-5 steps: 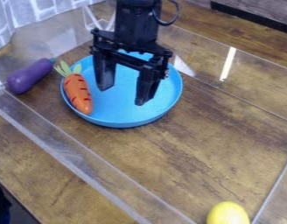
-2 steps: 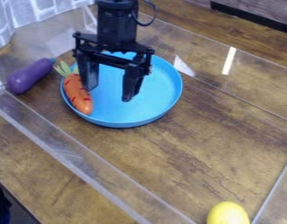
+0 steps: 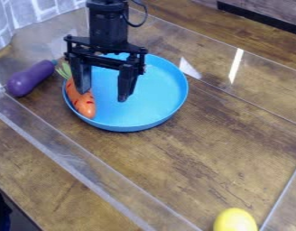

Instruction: Move the carrot to the right side

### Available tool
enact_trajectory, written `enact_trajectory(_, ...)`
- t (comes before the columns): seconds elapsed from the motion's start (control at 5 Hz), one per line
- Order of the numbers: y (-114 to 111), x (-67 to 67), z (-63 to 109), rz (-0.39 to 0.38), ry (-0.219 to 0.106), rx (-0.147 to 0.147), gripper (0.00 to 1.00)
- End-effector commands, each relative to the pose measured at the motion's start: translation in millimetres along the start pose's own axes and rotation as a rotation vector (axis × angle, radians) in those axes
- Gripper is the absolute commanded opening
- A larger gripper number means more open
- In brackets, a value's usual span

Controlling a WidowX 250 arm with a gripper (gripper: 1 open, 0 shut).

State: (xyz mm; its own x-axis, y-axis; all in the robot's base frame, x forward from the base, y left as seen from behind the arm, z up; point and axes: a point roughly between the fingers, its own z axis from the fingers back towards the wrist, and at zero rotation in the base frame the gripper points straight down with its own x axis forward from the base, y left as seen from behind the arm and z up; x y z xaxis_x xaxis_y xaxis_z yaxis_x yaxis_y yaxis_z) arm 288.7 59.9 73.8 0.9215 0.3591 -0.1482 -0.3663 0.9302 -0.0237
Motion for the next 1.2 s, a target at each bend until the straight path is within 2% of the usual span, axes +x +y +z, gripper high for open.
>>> enact_trajectory(0.0,11,5.5,5.5,0.046,-0.03,-0.02,1.0)
enact_trajectory(0.4,26,13.4,1.3,0.083,-0.035,-0.043,1.0)
enact_trajectory(1.0,54,36.2,-7.9,0.135,-0.035,-0.07,1.0)
